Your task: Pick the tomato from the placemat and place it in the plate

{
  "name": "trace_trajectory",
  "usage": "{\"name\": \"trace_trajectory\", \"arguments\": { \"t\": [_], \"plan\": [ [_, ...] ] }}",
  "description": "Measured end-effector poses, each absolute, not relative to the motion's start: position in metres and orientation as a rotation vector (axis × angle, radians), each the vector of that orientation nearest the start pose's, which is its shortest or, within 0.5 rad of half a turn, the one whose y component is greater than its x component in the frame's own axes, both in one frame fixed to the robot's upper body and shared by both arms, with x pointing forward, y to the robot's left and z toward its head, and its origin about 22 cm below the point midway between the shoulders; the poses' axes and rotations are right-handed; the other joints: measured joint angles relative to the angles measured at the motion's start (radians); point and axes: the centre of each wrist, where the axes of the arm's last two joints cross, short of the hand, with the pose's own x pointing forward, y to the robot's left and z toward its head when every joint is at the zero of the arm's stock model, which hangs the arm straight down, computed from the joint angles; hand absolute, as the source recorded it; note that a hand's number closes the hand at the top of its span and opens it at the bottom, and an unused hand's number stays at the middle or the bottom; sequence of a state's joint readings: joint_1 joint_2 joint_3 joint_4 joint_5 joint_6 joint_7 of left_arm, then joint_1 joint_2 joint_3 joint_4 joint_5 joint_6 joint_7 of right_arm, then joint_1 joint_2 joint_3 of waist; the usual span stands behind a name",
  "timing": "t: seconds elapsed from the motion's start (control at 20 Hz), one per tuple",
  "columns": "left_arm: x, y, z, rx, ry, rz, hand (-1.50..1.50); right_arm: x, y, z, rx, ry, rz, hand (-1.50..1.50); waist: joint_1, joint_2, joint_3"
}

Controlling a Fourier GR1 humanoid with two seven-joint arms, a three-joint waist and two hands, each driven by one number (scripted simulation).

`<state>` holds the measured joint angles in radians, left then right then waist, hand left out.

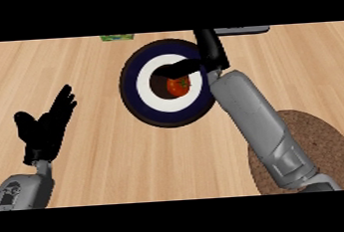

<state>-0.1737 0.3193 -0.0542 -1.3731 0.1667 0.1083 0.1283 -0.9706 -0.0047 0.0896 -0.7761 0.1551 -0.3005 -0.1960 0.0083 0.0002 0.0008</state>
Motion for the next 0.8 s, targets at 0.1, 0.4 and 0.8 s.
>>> {"name": "trace_trajectory", "arguments": {
  "t": [0.1,0.4,0.8],
  "plan": [
    [0.284,0.285,0.016,0.172,-1.404,-0.086,0.00,0.418,-0.087,0.113,-0.082,-1.899,0.329,-1.50,-0.003,-0.001,0.000],
    [0.283,0.285,0.017,0.174,-1.407,-0.077,0.00,0.417,-0.111,0.108,0.151,-1.753,0.234,-1.50,-0.007,-0.002,0.000],
    [0.278,0.284,0.019,0.173,-1.409,-0.084,0.00,0.414,-0.156,0.089,0.221,-1.761,0.218,-1.50,-0.005,0.000,-0.001]
  ]
}}
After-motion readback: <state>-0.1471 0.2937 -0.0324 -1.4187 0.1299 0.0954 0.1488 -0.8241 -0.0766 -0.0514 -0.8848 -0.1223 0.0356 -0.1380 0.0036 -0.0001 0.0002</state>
